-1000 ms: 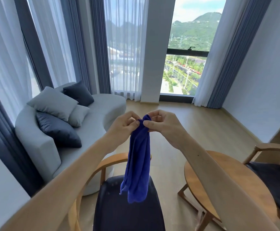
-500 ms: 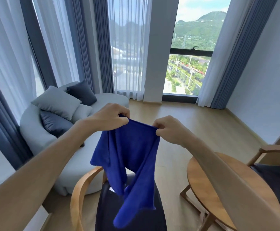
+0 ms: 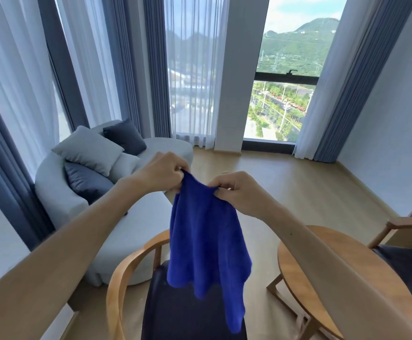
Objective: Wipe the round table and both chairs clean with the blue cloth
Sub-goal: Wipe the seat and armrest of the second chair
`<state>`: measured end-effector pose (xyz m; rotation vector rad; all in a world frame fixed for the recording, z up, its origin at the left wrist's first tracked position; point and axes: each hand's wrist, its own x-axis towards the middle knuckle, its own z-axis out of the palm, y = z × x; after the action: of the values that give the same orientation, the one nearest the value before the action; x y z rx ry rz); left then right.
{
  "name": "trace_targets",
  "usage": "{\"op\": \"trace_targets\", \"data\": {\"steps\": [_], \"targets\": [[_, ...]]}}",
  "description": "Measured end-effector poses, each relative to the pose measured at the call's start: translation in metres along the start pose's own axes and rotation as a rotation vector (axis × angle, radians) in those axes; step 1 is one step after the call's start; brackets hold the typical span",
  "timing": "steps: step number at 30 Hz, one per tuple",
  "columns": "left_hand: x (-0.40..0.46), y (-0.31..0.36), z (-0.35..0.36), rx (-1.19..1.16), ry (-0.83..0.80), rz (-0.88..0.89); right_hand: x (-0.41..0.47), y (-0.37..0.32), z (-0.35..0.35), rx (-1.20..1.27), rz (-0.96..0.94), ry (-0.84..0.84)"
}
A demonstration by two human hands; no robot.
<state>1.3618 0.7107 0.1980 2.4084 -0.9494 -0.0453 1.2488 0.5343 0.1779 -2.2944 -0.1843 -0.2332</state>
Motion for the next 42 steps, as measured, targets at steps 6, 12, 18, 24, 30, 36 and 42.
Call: {"op": "trace_targets", "data": {"steps": [6,12,18,24,30,36,42], "targets": [[0.003,0.018,0.013,-0.376,-0.097,-0.047,0.0,0.003,0.007,0.053,-0.042,0.154],[0.006,0.028,0.01,-0.194,-0.056,0.083,-0.001,0.009,0.013,-0.024,0.026,0.263],[0.009,0.027,-0.003,-0.098,-0.168,0.13,-0.008,0.011,0.026,0.032,0.116,0.032],[0.007,0.023,-0.015,0.054,-0.155,0.159,-0.022,0.04,0.046,-0.025,0.185,-0.207],[0.006,0.013,-0.036,0.14,-0.105,0.188,-0.054,0.095,0.086,-0.083,0.319,-0.336],[0.005,0.002,-0.047,0.215,-0.071,0.236,-0.087,0.133,0.101,-0.085,0.426,-0.307],[0.005,-0.003,-0.043,0.248,-0.026,0.27,-0.082,0.136,0.101,-0.047,0.468,-0.024]]}}
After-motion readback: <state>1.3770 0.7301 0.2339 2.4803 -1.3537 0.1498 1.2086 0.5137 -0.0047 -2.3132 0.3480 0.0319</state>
